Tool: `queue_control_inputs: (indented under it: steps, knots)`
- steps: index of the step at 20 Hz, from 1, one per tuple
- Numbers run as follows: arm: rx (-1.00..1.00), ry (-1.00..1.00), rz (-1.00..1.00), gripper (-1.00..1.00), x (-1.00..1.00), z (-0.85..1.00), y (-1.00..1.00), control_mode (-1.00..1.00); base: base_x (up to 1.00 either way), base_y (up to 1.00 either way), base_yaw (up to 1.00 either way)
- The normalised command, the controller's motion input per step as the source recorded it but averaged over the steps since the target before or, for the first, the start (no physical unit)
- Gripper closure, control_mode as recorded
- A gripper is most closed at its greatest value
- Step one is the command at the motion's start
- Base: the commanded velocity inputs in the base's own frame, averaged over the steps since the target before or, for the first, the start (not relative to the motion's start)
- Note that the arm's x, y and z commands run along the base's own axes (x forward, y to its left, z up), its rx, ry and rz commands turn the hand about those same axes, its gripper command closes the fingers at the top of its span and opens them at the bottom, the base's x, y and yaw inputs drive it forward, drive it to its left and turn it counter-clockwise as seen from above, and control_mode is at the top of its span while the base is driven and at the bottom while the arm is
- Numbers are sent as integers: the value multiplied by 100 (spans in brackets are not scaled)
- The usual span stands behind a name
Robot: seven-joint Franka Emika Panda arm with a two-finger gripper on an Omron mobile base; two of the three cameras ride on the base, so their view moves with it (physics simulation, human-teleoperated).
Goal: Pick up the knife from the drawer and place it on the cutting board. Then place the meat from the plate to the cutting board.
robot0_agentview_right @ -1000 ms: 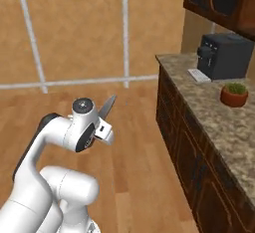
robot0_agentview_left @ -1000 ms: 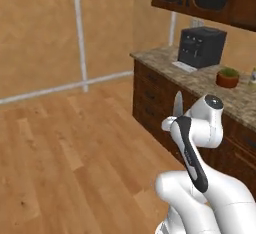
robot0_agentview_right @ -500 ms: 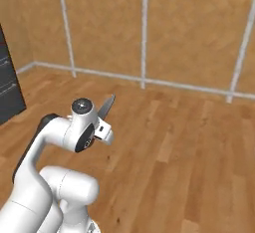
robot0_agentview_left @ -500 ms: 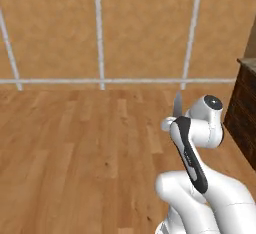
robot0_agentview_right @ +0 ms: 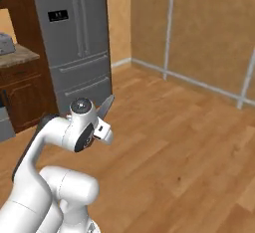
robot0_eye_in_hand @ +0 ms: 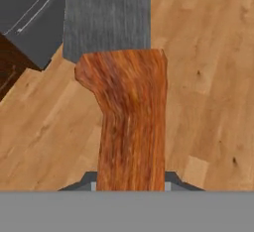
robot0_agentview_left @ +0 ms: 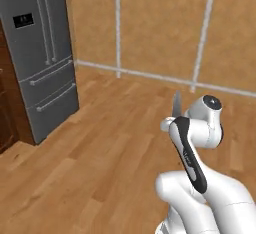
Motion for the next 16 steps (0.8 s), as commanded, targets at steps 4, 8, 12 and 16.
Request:
queue_control_inputs:
  steps: [4, 8, 12, 16]
  knots:
    - [0, 0, 0, 100, 0, 0, 0, 100, 18, 73, 67]
    - [0, 0, 0, 100, 0, 0, 0, 100, 27, 73, 65]
    - [0, 0, 0, 100, 0, 0, 0, 100, 28, 75, 64]
    - [0, 0, 0, 100, 0, 0, 0, 100, 29, 75, 63]
